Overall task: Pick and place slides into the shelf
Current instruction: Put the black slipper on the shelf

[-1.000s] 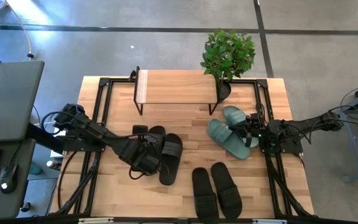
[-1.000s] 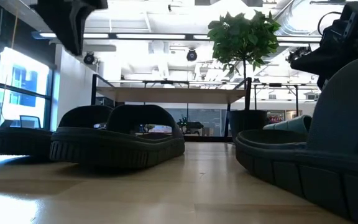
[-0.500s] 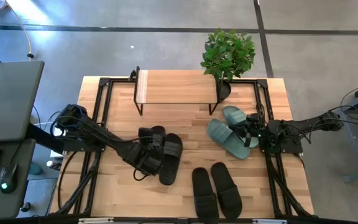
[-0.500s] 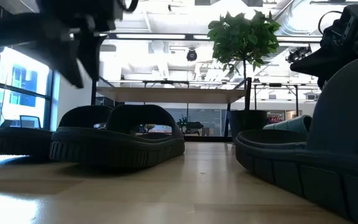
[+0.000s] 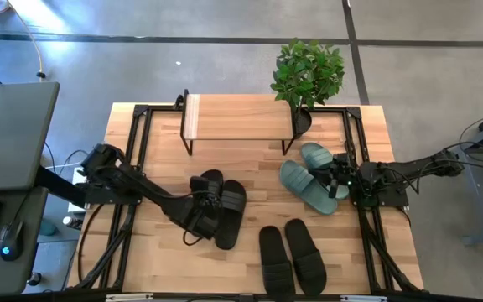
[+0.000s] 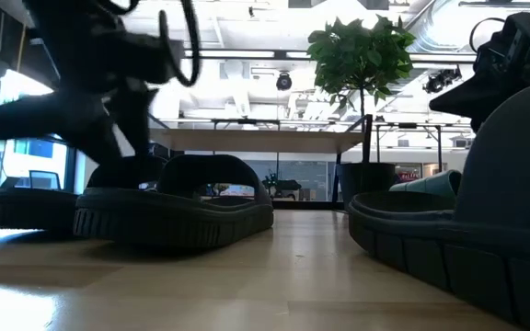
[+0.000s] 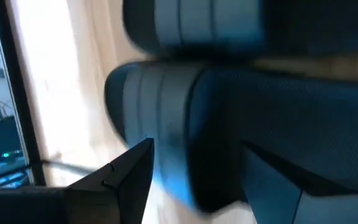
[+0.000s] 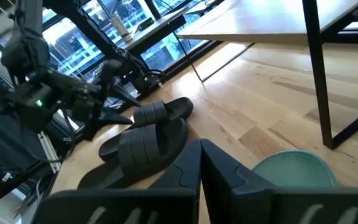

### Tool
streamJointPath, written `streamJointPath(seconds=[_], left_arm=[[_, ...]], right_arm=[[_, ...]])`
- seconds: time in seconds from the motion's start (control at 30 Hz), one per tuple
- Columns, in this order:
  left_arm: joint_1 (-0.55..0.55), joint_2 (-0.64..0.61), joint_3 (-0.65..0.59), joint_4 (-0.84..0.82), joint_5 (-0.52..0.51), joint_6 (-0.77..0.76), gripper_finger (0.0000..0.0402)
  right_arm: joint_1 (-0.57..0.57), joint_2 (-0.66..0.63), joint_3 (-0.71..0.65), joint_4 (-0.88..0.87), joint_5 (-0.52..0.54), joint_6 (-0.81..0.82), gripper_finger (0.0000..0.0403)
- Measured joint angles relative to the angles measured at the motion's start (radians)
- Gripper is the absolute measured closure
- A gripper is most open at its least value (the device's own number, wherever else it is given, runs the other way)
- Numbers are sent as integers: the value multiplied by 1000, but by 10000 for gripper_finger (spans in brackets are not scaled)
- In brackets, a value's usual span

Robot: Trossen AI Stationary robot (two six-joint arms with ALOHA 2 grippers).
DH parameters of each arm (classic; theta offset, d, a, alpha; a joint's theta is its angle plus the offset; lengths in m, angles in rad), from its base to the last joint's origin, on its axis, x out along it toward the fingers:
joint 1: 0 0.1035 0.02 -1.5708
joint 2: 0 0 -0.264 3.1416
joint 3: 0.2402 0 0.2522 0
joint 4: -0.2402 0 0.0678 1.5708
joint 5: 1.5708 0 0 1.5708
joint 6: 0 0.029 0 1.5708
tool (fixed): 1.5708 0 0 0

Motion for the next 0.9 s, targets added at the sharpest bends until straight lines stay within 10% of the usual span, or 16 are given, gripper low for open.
streamJointPath(seconds=[0.3,0.6,0.9], left_arm=[[75,33,-2,19,-47,-17,239],[125,32,-1,24,-52,-48,386],[120,32,22,-21,-39,-114,395]], right_arm=[[0,10,0,-1,10,26,403],[0,13,-1,-3,8,26,403],[0,14,-1,-4,14,18,403]])
